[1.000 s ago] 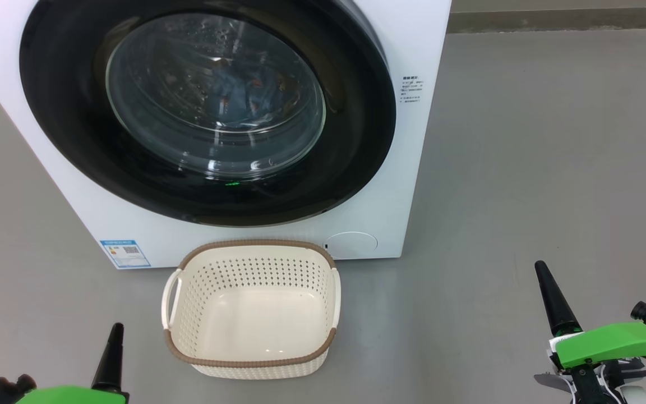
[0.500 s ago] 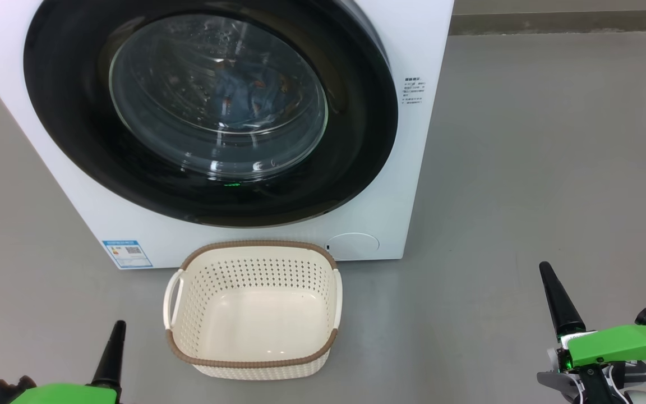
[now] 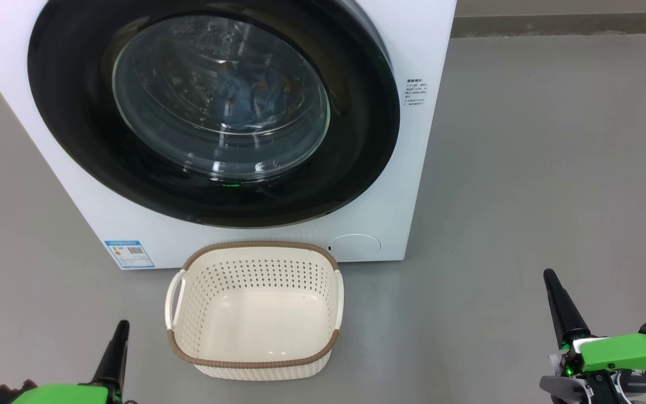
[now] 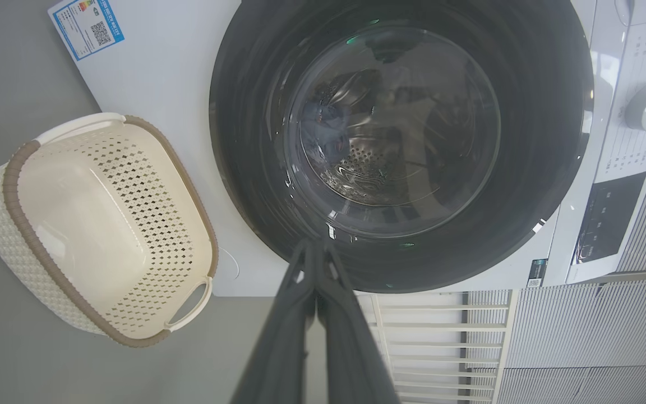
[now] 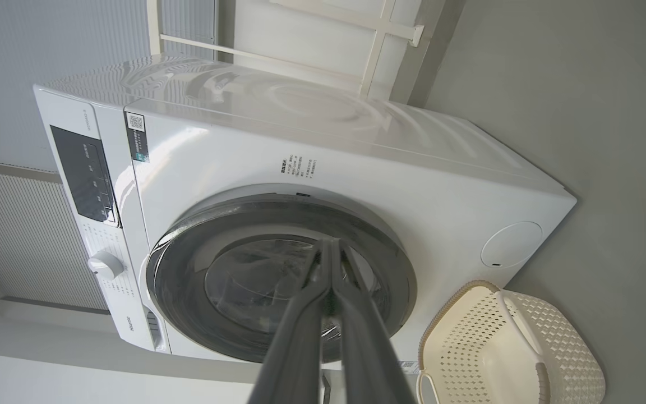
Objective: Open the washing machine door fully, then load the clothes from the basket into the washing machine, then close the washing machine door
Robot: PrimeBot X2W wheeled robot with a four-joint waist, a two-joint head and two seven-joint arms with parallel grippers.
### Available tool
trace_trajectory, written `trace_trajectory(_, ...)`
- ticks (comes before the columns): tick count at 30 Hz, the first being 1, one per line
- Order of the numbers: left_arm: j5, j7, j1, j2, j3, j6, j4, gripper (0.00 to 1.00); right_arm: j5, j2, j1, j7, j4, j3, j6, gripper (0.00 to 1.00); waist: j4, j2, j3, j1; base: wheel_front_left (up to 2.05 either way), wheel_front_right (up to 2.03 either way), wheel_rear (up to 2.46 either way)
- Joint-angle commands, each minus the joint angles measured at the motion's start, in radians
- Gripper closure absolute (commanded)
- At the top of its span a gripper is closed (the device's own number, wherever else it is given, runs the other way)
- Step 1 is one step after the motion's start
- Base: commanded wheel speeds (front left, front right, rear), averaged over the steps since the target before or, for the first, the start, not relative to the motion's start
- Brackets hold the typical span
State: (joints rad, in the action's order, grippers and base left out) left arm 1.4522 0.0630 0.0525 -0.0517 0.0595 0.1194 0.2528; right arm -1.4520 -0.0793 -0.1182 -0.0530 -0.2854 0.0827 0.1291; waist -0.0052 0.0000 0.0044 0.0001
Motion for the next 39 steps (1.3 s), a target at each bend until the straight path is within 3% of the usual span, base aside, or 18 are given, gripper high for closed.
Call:
trace_trajectory(1, 0.026, 0.01, 0.051, -0.011, 0.035, 0.008, -0.016, 1.0, -0.032, 0.002, -0.007, -0.009, 0.031, -0.01, 0.002, 1.0, 0.001, 0.0, 0.0, 0.0, 0.0, 0.0, 0.0)
trace_trajectory(15, 0.152, 0.051, 0.063, 0.001, 0.056, 0.01, -0.003, 1.0, -0.163, 0.02, 0.003, -0.05, 0.034, 0.02, 0.002, 1.0, 0.005, 0.0, -0.004, 0.0, 0.0, 0.0, 0.0)
trace_trajectory(39, 0.155, 0.051, 0.063, 0.001, 0.056, 0.01, -0.002, 1.0, -0.164, 0.021, 0.003, -0.053, 0.034, 0.022, 0.002, 1.0, 0.005, 0.0, -0.004, 0.0, 0.0, 0.0, 0.0)
